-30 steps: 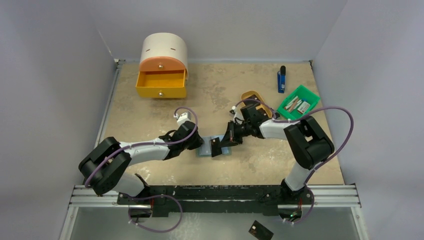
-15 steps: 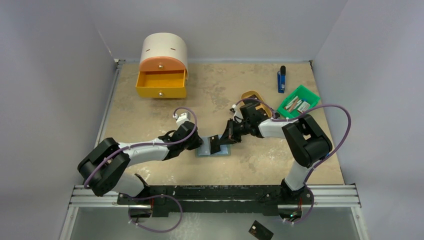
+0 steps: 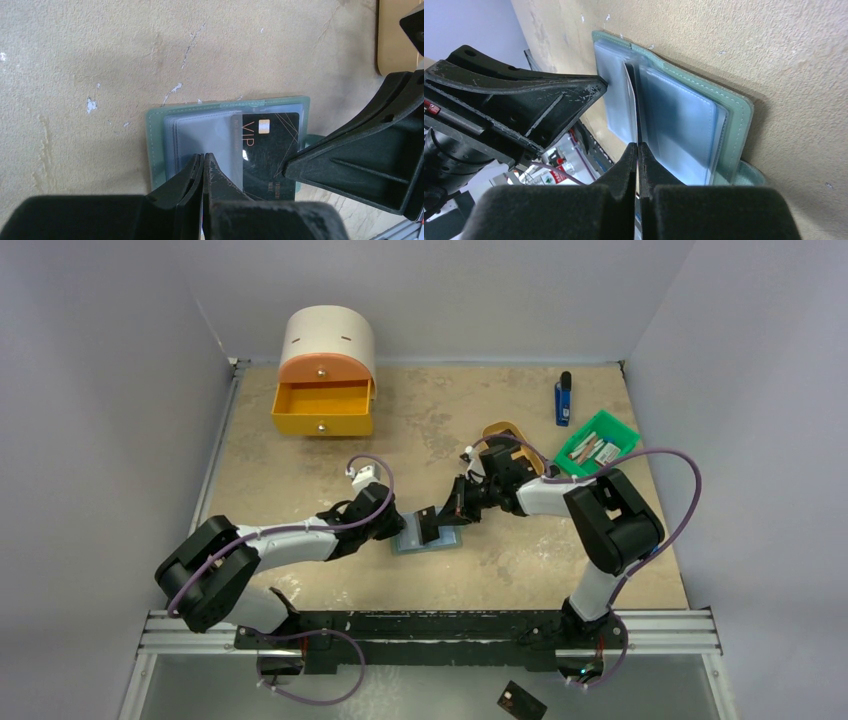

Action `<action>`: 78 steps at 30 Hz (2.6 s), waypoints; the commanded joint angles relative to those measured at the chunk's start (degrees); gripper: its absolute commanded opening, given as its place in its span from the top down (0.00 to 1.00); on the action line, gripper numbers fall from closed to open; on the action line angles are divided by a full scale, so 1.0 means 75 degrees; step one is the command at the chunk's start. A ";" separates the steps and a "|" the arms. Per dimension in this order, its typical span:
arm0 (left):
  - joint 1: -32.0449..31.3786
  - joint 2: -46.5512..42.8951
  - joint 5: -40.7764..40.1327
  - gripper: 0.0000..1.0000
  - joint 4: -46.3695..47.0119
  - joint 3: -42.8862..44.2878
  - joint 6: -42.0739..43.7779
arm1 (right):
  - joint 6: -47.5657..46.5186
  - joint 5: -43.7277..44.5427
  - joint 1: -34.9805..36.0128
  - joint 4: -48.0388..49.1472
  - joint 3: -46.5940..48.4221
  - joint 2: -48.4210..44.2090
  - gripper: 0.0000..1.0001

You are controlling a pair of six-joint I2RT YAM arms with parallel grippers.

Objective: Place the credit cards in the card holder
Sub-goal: Insert the credit card into the card holder.

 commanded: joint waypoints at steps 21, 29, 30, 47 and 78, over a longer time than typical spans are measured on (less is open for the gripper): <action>0.0014 -0.0893 -0.0440 0.99 -0.1362 0.0246 0.0253 | -0.0226 -0.0294 0.0227 -0.0139 0.0189 0.0347 1.00; 0.0019 -0.1533 -0.1239 1.00 -0.2104 0.0069 0.0251 | -0.0344 -0.0279 0.0235 -0.0259 0.0313 0.0377 1.00; 0.0024 -0.1456 -0.1281 1.00 -0.2131 0.0046 0.0250 | -0.0374 -0.0270 0.0244 -0.0300 0.0333 0.0382 1.00; 0.0025 -0.0193 -0.0653 1.00 -0.1019 -0.0143 0.0277 | -0.0443 -0.0199 0.0473 -0.0534 0.0599 0.0597 1.00; 0.0025 -0.0476 -0.0333 1.00 -0.0711 -0.0558 0.0082 | 0.1429 0.0630 0.0587 0.1085 -0.0372 0.0215 1.00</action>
